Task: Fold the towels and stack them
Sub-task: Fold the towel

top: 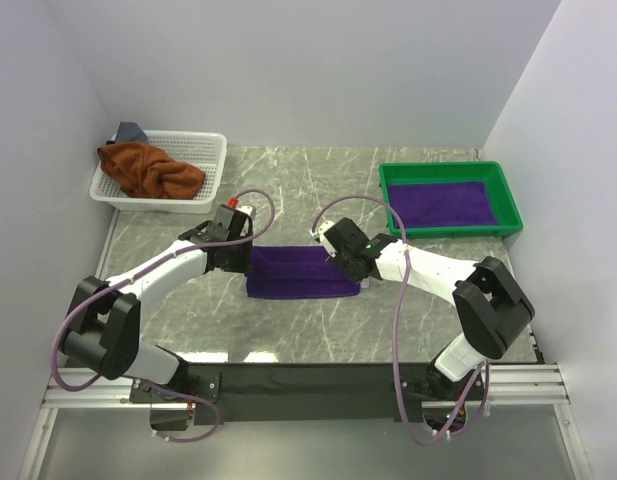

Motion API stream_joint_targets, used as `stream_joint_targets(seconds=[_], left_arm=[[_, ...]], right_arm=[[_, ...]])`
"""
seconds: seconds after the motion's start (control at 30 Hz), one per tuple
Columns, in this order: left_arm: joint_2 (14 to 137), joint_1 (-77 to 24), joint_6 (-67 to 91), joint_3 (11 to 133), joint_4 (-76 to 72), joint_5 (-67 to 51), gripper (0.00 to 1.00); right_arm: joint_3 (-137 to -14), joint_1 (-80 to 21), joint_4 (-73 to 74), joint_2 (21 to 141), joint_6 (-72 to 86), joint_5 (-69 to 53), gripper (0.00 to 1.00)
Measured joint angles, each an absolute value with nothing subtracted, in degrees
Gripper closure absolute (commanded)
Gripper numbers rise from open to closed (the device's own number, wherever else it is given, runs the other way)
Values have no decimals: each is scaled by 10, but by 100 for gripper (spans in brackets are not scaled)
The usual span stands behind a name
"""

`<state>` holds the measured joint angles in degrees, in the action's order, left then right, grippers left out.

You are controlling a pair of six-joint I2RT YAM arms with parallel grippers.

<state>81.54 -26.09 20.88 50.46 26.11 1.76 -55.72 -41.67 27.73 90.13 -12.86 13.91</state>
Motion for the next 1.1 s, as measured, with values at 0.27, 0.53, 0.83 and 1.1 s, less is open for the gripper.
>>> stream_joint_targets(seconds=[0.27,0.53,0.83,1.1], left_arm=[[815,-261,216,505,269,18,92],[817,-261,233,496,276,17,75],[765,-262,257,493,305,-7,22],[629,-271,338,496,298,-23,32]], right_arm=[[-557,-419,282,885,-128,136,99],[-557,-429,288,908,-120,134,67],[-557,-458,338,856,-99,123,40],[-559,-460,325,710,10,112,47]])
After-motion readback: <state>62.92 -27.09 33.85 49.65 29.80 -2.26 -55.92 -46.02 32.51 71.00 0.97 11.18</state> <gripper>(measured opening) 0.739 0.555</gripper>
